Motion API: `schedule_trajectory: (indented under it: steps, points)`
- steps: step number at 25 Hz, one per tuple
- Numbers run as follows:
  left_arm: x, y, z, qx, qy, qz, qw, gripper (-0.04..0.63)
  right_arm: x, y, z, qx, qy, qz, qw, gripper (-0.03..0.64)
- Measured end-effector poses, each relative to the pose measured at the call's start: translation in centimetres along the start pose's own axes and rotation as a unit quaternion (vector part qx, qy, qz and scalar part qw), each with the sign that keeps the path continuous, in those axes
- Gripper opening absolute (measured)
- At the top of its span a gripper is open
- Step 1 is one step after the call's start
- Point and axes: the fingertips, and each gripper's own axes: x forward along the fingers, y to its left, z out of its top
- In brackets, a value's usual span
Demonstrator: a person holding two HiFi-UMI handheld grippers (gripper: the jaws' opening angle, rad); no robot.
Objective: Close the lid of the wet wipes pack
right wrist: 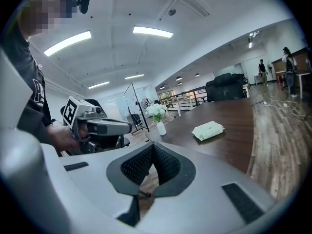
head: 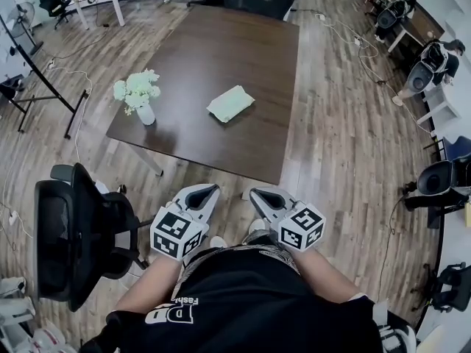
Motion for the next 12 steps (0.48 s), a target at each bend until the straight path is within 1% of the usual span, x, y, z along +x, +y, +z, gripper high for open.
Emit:
schedule_trajectory:
  steps: [12]
  points:
    - [0.46, -0.22, 0.06, 0.002, 0.001, -0.003, 1.0, 0.018, -0.25, -0.23, 0.0, 0.001, -0.003, -0.004, 1.0, 0.005]
